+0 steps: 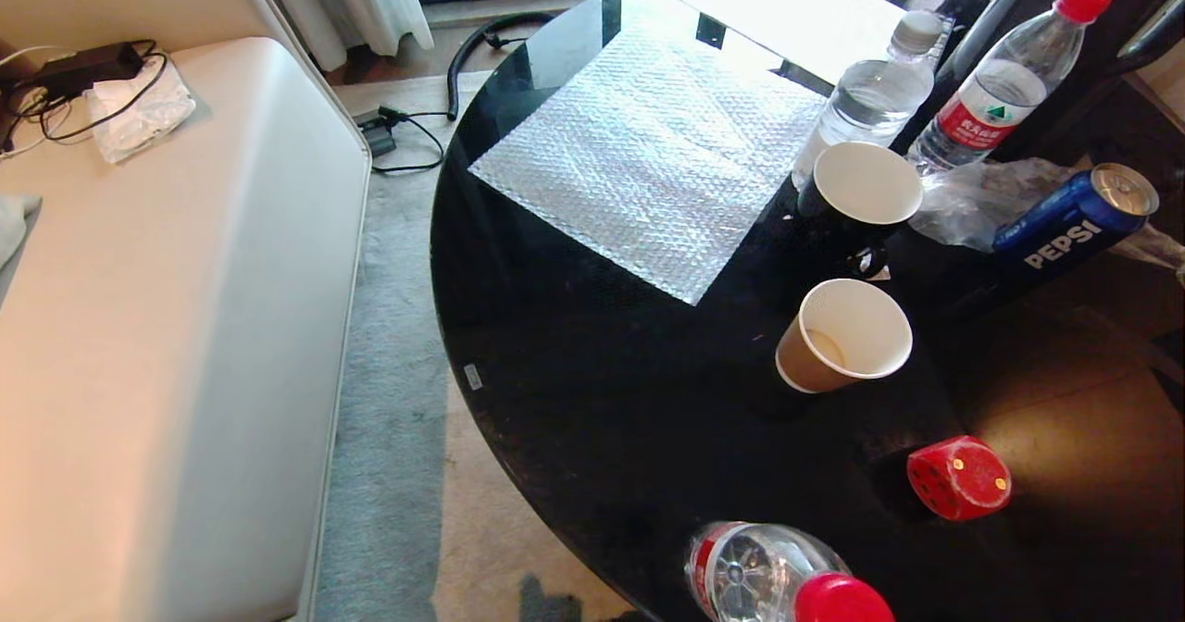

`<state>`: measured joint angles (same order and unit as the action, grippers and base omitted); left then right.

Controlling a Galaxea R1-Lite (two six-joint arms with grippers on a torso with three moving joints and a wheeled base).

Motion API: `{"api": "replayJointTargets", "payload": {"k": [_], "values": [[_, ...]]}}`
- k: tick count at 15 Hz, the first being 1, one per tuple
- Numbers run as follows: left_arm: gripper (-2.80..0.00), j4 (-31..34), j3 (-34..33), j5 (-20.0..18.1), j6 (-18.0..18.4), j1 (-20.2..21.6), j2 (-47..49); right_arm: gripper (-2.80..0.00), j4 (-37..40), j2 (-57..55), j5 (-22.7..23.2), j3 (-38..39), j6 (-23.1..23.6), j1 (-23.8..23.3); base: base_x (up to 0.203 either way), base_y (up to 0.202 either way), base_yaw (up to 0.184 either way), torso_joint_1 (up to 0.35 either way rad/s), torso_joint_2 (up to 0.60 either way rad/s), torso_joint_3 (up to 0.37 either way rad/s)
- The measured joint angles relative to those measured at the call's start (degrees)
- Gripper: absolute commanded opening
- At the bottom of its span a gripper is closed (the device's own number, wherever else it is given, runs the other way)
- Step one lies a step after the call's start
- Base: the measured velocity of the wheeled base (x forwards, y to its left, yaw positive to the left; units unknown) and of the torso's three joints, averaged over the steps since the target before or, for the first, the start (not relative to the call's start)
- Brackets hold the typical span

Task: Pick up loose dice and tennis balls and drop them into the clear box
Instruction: Pick up toys out of the box

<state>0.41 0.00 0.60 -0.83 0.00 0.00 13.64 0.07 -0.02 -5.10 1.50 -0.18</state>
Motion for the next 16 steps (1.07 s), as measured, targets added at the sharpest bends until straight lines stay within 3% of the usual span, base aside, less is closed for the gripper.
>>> {"api": "replayJointTargets", "payload": {"k": [4,9,12,16], "values": [[-2.8,0.0,0.0,0.0,0.1,0.0,0.0,-2.8,0.3,-0.1,-0.2,-0.6,0.3,0.0,0.0,0.0,0.0,0.001,0.0,-0.007],[-2.8,0.0,0.0,0.0,0.1,0.0,0.0,-2.8,8.4,-4.5,0.7,-12.2,-0.1,0.0,0.0,0.0,0.0,0.0,0.0,0.0],[-2.8,0.0,0.0,0.0,0.1,0.0,0.0,-2.8,11.6,-12.4,3.6,-20.3,-0.3,0.0,0.0,0.0,0.0,0.0,0.0,0.0],[-2.8,0.0,0.0,0.0,0.1,0.0,0.0,-2.8,12.5,-30.6,11.2,-28.6,-1.4,0.0,0.0,0.0,0.0,0.0,0.0,0.0]]}}
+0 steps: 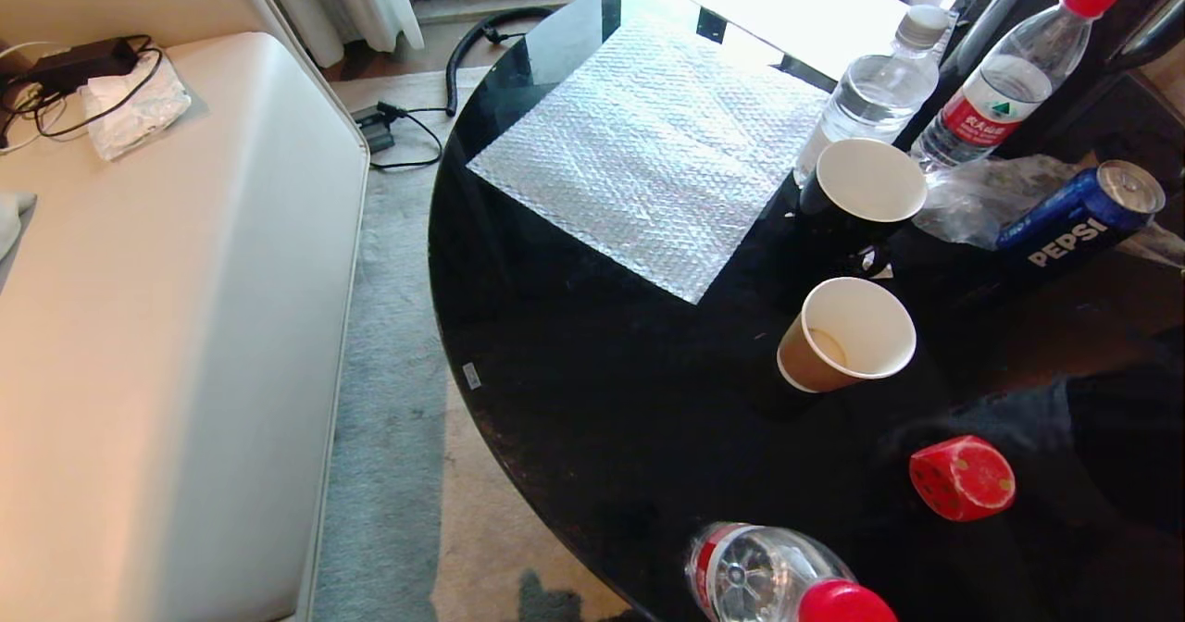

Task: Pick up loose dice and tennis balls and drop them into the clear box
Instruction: Pick up toys out of the box

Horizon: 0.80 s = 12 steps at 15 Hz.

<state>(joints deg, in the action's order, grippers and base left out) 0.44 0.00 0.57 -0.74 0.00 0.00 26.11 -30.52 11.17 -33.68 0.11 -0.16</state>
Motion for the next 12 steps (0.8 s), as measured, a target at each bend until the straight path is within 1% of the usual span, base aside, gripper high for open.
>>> {"api": "replayJointTargets", "payload": {"k": [3,5,6,8,10,12], "values": [[-2.8,0.0,0.0,0.0,0.1,0.0,0.0,-2.8,-6.7,-13.7,5.3,-2.7,-2.7,1.7,0.0,0.0,0.0,0.0,0.0,0.0],[-2.8,0.0,0.0,0.0,0.0,0.0,0.0,-2.8,-11.3,-19.6,7.9,-3.6,-4.0,5.1,0.0,0.0,0.0,0.0,0.0,0.0],[-2.8,0.0,0.0,0.0,0.1,0.0,0.0,0.0,-12.4,-21.7,8.9,-3.7,-4.0,7.0,0.0,0.0,0.0,0.0,0.0,0.0],[-2.8,0.0,0.0,0.0,0.0,0.0,0.0,0.0,-12.8,-24.5,10.4,-3.5,-3.3,9.5,0.0,0.0,0.0,0.0,0.0,0.0],[-2.8,0.0,0.0,0.0,0.0,0.0,0.0,0.0,-12.9,-26.3,10.2,-3.5,-2.1,10.2,0.0,0.0,0.0,0.0,0.0,0.0],[-2.8,0.0,0.0,0.0,0.1,0.0,0.0,0.0,-12.9,-28.8,9.2,-3.9,0.2,10.4,0.0,0.0,0.0,0.0,0.0,0.0]]}}
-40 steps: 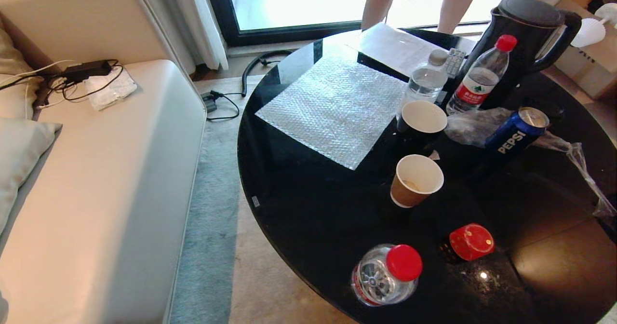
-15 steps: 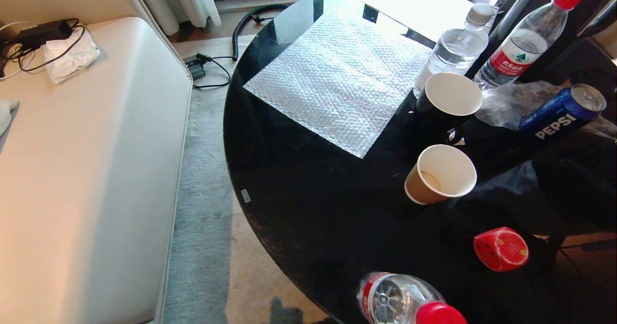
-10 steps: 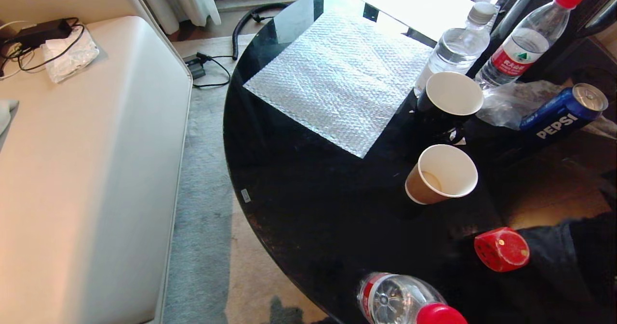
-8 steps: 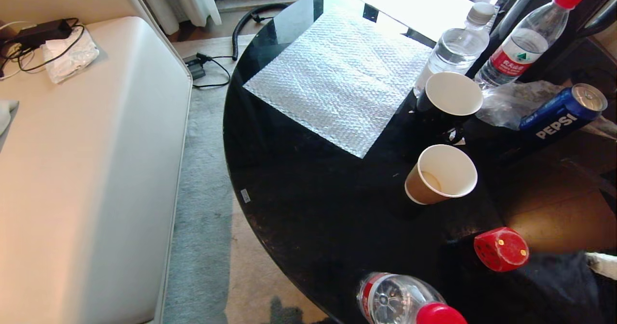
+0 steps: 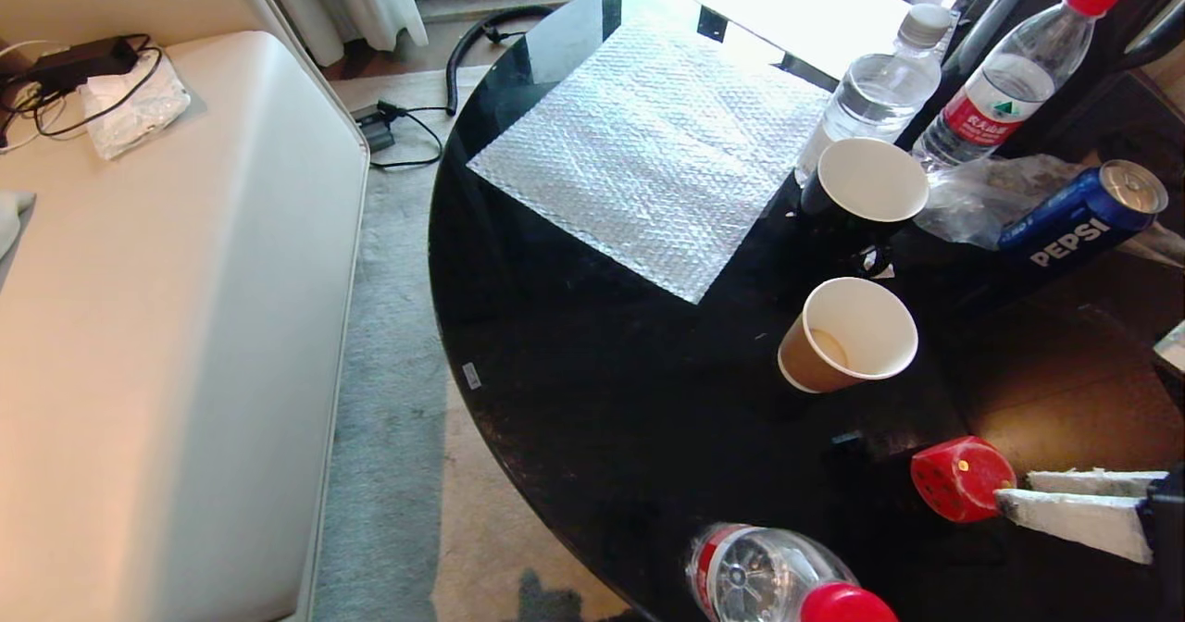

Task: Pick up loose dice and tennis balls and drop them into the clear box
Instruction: Pick up toys out of the box

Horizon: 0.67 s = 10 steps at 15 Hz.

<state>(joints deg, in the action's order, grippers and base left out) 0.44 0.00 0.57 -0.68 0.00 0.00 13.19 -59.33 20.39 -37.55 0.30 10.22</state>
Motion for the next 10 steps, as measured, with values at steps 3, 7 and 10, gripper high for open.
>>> {"api": "replayJointTargets", "payload": {"k": [3,7,10], "values": [[-2.8,0.0,0.0,0.0,0.0,0.0,0.0,0.0,0.0,-2.1,-4.6,-0.4,2.1,0.0,0.0,0.0,0.0,0.0,0.0,0.0],[-2.8,0.0,0.0,0.0,0.0,0.0,0.0,0.0,-0.1,-2.6,-7.6,-1.3,3.8,0.0,0.0,0.0,0.0,0.0,0.0,0.0],[-2.8,0.0,0.0,0.0,0.0,0.0,0.0,0.0,0.0,-1.9,-8.6,-1.4,5.2,-0.1,0.0,0.0,0.0,0.0,0.0,0.0]]}}
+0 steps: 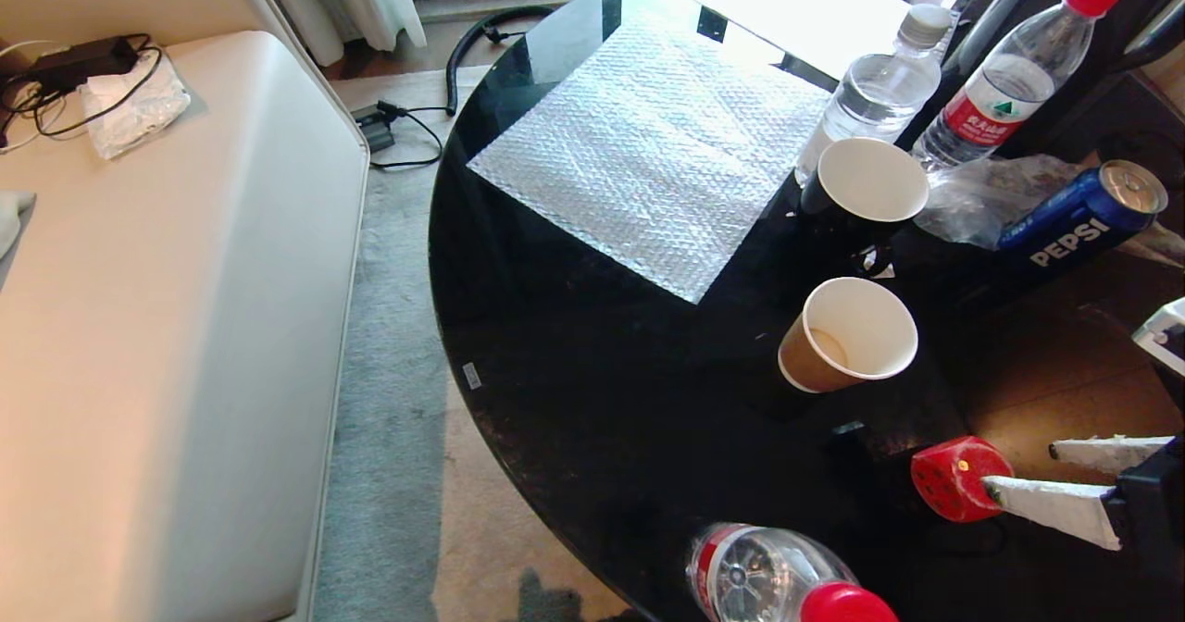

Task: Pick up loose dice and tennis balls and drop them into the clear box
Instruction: Pick up toys out of the box

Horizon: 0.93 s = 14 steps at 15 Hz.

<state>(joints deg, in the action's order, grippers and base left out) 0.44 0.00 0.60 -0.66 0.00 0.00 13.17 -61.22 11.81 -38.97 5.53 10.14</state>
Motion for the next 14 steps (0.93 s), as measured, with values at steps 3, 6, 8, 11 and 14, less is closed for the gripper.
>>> {"api": "replayJointTargets", "payload": {"k": [3,6,8,11,14], "values": [[-2.8,0.0,0.0,0.0,0.0,0.0,0.0,0.0,-0.1,-0.2,-2.8,0.2,0.5,0.0,0.0,0.0,0.0,0.0,0.0,0.0],[-2.8,0.0,0.0,0.0,0.0,0.0,0.0,0.0,-1.2,-1.1,-4.3,0.2,2.6,0.1,0.0,0.0,0.0,0.0,0.0,0.0],[-2.8,0.0,0.0,0.0,0.0,0.0,0.0,0.0,-0.8,-1.0,-3.8,0.4,4.1,0.1,0.0,0.0,0.0,0.0,0.0,0.0],[-2.8,0.0,0.0,0.0,0.0,0.0,0.0,0.0,-0.8,-1.1,-2.9,0.9,4.3,0.7,0.0,0.0,0.0,0.0,0.0,0.0],[-2.8,0.0,0.0,0.0,0.0,0.0,0.0,0.0,-1.4,-1.8,-2.8,2.0,5.3,1.0,0.0,0.0,0.0,0.0,0.0,0.0]]}}
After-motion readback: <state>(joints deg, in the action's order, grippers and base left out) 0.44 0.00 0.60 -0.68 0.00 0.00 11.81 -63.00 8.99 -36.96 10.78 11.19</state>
